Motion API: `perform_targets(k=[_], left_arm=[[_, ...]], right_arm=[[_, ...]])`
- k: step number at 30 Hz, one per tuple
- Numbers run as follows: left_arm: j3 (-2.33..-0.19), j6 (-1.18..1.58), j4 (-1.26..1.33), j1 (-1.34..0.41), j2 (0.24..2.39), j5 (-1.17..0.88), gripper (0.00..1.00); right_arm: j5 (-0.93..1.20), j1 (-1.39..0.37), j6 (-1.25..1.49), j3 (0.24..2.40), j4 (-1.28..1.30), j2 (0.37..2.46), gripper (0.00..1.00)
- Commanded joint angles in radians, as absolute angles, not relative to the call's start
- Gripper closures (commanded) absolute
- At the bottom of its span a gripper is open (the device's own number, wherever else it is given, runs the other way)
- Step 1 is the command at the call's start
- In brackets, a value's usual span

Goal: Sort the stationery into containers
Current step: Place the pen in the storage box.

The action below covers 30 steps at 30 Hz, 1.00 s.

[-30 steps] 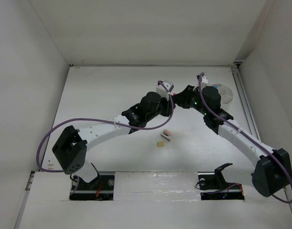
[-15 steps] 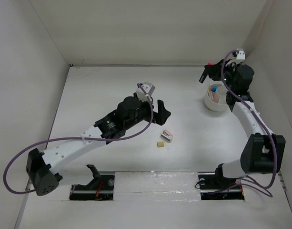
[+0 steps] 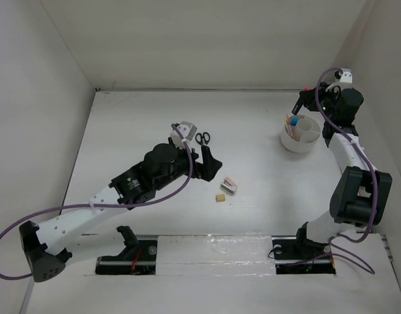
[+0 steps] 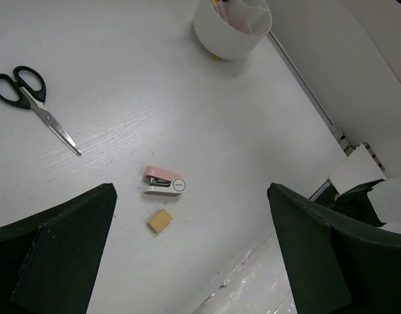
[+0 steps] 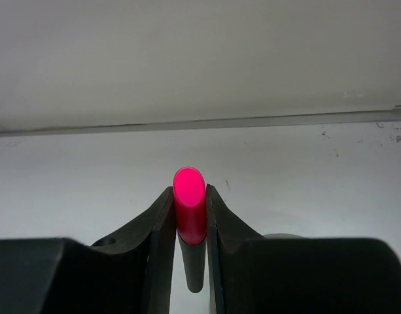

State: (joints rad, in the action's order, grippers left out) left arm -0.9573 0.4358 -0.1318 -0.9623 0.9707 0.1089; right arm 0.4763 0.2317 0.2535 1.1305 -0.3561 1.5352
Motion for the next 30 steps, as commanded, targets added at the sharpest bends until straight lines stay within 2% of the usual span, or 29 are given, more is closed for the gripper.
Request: perform_targets(k=[1,30], left_arm=[[-0.928,0.443,-0.103,-0.966,0.979,0.106,0.0],[-0.888,0.434,-0.035,-0.966,0.939,0.049,0.0]], right_arm=[[0.486,0.245,0.23,1.198,-0.423,1.575,1.0],[0.512,0.316,0.207,1.262,-0.5,1.839,1.0]])
